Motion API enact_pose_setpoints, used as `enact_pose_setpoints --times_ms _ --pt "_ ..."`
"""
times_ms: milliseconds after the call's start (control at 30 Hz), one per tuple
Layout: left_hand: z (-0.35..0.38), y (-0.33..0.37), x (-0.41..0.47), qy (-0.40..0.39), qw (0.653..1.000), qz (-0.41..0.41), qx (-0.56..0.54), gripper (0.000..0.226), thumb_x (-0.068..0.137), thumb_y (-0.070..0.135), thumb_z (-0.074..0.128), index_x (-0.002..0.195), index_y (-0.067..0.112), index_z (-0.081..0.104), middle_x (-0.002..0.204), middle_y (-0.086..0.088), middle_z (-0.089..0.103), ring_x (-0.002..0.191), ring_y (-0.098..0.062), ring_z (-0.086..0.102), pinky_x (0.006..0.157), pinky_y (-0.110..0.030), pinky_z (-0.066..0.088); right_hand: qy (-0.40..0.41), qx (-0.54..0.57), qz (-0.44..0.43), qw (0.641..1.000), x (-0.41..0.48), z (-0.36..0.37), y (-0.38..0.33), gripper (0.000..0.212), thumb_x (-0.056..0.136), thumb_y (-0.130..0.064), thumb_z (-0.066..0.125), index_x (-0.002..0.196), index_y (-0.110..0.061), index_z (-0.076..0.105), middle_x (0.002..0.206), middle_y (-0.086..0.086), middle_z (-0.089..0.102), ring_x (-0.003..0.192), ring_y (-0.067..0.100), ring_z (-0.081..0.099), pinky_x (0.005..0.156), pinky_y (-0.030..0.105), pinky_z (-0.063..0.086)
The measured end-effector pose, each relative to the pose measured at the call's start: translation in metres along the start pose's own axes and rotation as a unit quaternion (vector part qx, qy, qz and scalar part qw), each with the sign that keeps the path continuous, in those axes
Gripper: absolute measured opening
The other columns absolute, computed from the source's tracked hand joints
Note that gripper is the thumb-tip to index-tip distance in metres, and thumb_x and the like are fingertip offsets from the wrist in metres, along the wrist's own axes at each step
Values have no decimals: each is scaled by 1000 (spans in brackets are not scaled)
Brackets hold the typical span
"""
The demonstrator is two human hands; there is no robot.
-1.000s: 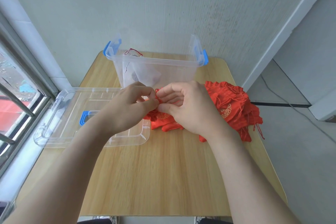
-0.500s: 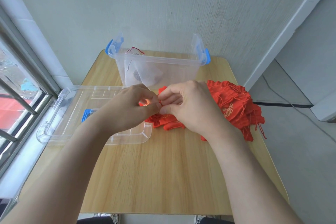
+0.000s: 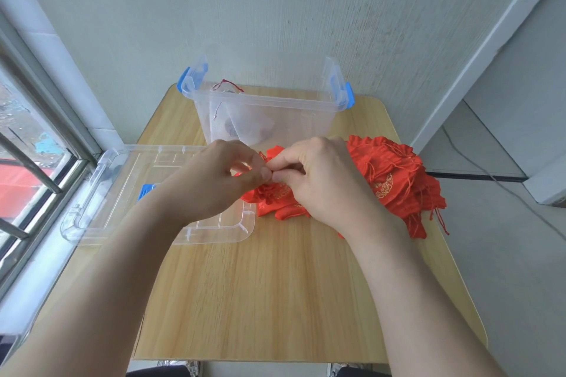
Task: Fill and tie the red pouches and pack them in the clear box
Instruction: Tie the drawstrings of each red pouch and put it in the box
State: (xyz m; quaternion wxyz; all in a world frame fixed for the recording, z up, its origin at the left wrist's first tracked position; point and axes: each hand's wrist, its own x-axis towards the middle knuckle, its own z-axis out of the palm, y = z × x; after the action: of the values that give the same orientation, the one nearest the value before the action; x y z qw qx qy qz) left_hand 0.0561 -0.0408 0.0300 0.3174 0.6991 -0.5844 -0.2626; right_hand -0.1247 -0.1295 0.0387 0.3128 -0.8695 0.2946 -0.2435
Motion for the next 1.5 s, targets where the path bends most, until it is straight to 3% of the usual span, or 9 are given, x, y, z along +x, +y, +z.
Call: enact_pose_setpoints --times_ms 167,433,567,700,800,900,1000,1133,1500 --pt "5 2 3 21 999 29 24 10 94 34 76 86 30 79 106 15 72 101 1 70 92 -27 54 6 -29 -11 999 -1 1 -1 29 94 0 71 95 -24 86 75 -4 73 54 3 66 49 7 47" --pt "13 9 3 85 994 27 61 10 87 22 78 79 28 80 94 16 72 85 4 71 81 -24 58 11 -104 -1 995 2 14 3 22 82 -7 56 75 -14 76 62 5 66 64 29 66 59 43 58" --pt "22 10 5 145 980 70 117 9 90 17 76 84 24 80 100 8 68 84 -11 71 79 -40 59 65 -63 47 995 4 11 1 14 80 -11 67 73 -15 79 63 -1 72 64 17 70 65 31 57" --pt "26 10 6 173 960 124 182 8 92 16 77 87 21 80 94 5 74 82 -25 71 75 -49 56 35 26 140 989 2 1 -4 21 82 -9 72 68 -22 80 55 -8 70 48 4 64 44 12 42" --pt "24 9 6 170 954 167 183 6 92 17 79 90 22 80 93 9 74 80 -20 71 77 -46 56 7 154 233 960 2 -3 1 14 84 -8 71 73 -8 79 60 3 67 51 10 60 51 19 44" --pt "22 13 4 165 963 166 133 7 92 17 80 90 23 80 90 13 74 79 -7 69 78 -29 53 -16 279 288 916 4 -6 6 9 83 -5 70 77 -1 75 66 8 65 63 18 59 61 33 43" --pt "17 20 0 158 979 123 32 15 90 13 82 91 23 72 82 18 76 81 3 73 78 -12 52 -34 412 328 850 3 -8 7 8 87 2 67 84 -4 71 68 11 61 59 19 55 58 30 39" --pt "11 26 -5 148 983 108 -12 19 89 3 80 88 20 72 79 15 78 78 2 75 76 -14 57 -62 493 355 792 3 -11 4 16 91 2 60 78 -7 63 67 8 58 55 16 52 58 26 36" --pt "7 36 -9 147 986 77 -15 19 78 4 80 83 21 83 73 14 78 71 6 74 72 -13 59 -80 530 381 753 2 -10 2 15 94 1 59 81 -6 64 68 7 56 56 14 51 58 23 36"
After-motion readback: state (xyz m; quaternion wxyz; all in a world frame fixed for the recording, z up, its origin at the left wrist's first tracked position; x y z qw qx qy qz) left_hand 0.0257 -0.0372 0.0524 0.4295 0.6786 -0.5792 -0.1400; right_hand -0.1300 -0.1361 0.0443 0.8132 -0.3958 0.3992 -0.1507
